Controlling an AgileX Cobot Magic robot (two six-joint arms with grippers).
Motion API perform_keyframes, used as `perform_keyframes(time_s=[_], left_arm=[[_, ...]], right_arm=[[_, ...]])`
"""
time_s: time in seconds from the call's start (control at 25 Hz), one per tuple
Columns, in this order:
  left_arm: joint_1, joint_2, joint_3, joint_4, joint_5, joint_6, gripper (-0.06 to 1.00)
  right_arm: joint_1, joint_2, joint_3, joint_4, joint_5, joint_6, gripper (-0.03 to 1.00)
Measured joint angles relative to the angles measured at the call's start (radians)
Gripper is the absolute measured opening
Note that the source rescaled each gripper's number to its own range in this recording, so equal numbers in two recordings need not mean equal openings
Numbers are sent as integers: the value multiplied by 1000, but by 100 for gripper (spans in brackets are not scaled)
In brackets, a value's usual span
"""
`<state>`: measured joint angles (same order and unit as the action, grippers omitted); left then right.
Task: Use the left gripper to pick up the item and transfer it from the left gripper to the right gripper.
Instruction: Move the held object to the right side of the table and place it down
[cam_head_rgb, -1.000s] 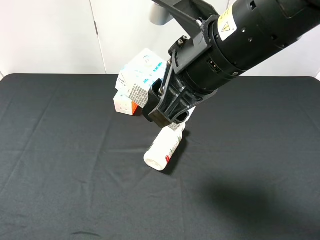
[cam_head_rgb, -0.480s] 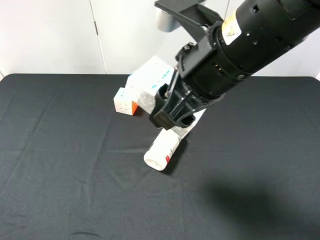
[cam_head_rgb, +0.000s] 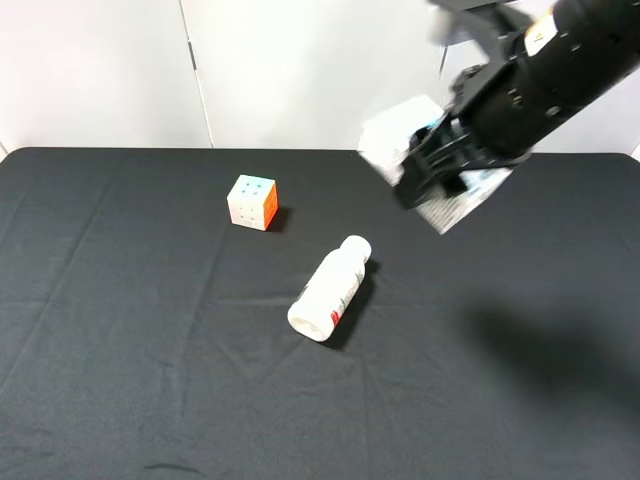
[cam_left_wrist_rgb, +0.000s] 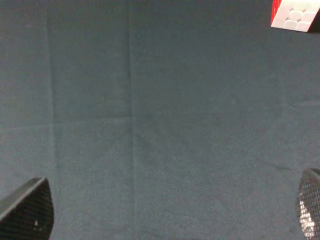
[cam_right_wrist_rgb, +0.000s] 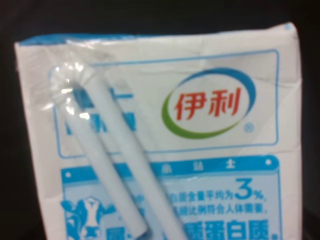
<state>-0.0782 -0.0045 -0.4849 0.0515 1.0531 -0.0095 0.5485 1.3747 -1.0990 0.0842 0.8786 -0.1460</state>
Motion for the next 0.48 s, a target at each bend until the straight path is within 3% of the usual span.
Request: perform_keyframes(time_s=[0.24,0.48], left_arm=[[0,0,0,0,0,0,100],[0,0,0,0,-1,0,100]], right_arm=[[-213,6,0,-1,-22,-36,0],[-319,86,5,3,-57,-38,0]])
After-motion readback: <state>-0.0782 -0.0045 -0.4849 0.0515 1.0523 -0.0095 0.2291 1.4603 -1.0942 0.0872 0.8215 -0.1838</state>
